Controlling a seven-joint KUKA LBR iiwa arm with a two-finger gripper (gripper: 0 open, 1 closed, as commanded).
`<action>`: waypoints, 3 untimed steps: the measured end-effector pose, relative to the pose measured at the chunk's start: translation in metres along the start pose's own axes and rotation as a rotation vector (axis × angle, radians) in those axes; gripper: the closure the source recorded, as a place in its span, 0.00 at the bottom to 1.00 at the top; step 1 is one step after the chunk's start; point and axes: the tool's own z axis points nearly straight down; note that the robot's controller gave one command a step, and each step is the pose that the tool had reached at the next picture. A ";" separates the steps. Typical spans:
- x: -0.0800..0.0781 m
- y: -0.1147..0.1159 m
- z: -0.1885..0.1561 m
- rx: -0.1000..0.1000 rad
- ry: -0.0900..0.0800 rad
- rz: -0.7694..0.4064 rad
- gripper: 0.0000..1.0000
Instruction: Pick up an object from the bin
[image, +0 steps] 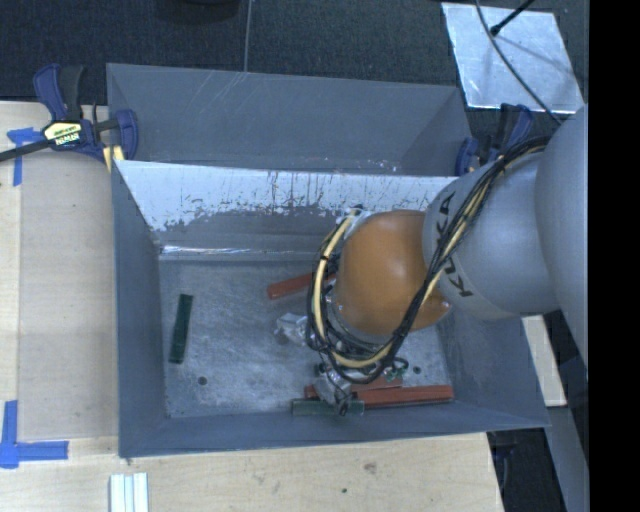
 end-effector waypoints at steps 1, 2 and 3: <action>-0.006 -0.016 -0.004 -0.003 0.006 -0.454 0.00; 0.014 -0.064 0.001 -0.005 0.006 -0.929 0.00; 0.012 -0.063 0.000 -0.006 0.005 -0.928 1.00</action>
Offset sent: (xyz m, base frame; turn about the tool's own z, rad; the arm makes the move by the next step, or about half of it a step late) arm 0.0113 -0.0110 0.0033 -0.4563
